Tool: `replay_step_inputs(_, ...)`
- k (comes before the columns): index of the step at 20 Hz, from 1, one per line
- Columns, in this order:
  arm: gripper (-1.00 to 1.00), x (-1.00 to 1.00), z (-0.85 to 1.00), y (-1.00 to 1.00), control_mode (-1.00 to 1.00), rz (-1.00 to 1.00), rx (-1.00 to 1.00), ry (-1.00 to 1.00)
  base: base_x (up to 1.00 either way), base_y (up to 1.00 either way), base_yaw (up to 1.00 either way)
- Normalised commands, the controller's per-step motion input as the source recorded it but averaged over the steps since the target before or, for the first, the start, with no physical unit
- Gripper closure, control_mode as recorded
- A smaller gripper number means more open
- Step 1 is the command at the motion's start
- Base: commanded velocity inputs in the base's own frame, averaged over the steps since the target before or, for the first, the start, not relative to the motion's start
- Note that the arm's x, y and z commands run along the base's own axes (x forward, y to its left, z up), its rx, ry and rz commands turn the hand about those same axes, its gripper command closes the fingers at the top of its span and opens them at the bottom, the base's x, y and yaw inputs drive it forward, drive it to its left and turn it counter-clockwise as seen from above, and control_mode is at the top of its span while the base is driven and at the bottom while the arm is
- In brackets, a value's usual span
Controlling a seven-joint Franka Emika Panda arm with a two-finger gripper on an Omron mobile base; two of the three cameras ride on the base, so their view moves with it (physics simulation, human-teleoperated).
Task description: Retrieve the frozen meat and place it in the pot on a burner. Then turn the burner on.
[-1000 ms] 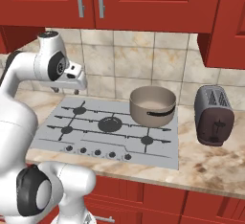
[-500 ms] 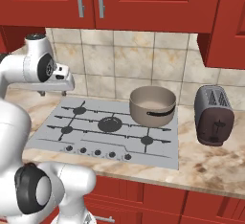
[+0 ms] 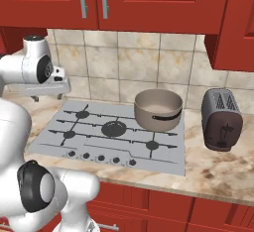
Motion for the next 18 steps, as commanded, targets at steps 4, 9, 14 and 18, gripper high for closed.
replay_step_inputs(4, -1.0, -0.01, -0.18, 0.43, -1.0, 0.21, 0.0, 0.03, 0.0, 0.0, 0.0)
replay_step_inputs(9, -1.0, -0.03, -0.22, 0.64, -1.0, 0.22, 0.0, 0.0, 0.0, 0.0, 0.0)
replay_step_inputs(14, -1.0, -0.28, -0.24, 0.61, -1.0, 0.22, 0.0, 0.01, 0.0, 0.0, 0.0)
replay_step_inputs(18, -1.0, -0.41, -0.3, 0.56, -1.0, 0.25, 0.0, 0.01, 0.0, 0.0, 0.0)
